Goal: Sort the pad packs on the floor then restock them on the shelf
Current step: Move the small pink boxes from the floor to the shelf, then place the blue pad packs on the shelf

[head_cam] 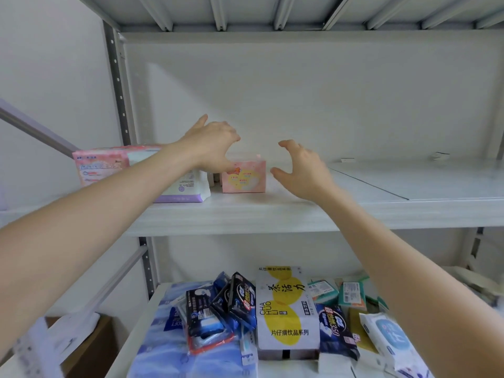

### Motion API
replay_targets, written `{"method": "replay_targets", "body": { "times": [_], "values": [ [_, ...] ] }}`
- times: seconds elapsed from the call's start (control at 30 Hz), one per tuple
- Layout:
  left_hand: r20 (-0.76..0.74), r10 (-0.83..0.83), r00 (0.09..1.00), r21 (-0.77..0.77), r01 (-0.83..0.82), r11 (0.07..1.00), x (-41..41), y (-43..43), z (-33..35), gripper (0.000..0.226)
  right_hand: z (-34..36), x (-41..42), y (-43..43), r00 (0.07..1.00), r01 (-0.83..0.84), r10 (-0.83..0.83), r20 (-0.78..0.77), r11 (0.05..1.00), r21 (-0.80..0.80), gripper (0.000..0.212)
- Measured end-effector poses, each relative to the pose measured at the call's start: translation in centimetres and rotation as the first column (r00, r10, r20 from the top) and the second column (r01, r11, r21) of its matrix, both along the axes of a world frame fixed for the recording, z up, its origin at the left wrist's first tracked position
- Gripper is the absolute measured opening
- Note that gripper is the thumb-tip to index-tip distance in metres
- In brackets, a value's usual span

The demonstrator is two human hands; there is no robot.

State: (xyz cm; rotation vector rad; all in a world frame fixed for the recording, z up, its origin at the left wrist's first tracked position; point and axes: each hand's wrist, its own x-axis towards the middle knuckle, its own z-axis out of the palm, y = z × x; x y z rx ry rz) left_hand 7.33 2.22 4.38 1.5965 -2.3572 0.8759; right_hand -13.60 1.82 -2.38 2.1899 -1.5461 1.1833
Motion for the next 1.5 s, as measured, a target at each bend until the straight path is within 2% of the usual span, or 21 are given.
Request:
{"method": "replay_targets", "body": {
  "times": [0.17, 0.43, 0.7, 0.9, 1.33, 1.5],
  "values": [
    [-0.043, -0.083, 0.996, -0.191, 0.074, 0.979, -1.2, 3.5, -4.3, 0.062, -2.1, -1.8, 3.2, 0.992, 0.113, -0.119, -0.052, 0.988, -0.108, 0.057],
    [-0.149, -0.069, 0.986, -0.245, 0.03, 0.969, -5.6, 9.4, -11.5, 0.072, -7.0, -6.0, 8.9, 0.968, 0.164, -0.184, -0.171, 0.979, -0.124, 0.056],
    [-0.159, 0.057, 0.986, -0.143, -0.08, 0.987, -10.8, 16.2, -18.7, 0.075, -12.3, -12.1, 15.4, 0.951, 0.138, -0.145, -0.273, 0.989, -0.046, 0.058],
    [-0.205, 0.08, 0.975, -0.069, -0.096, 0.993, -14.7, 21.3, -24.8, 0.075, -18.2, -16.8, 21.4, 0.926, 0.156, -0.144, -0.348, 0.988, 0.006, 0.058],
    [-0.24, 0.073, 0.968, 0.174, -0.031, 0.984, -24.7, 35.2, -40.3, 0.075, -32.9, -25.3, 36.8, 0.901, 0.255, -0.119, -0.417, 0.924, 0.286, 0.069],
    [-0.249, 0.052, 0.967, 0.209, 0.001, 0.978, -28.9, 38.9, -45.6, 0.076, -38.4, -29.1, 41.3, 0.898, 0.292, -0.128, -0.42, 0.889, 0.354, 0.071]
  ]
}}
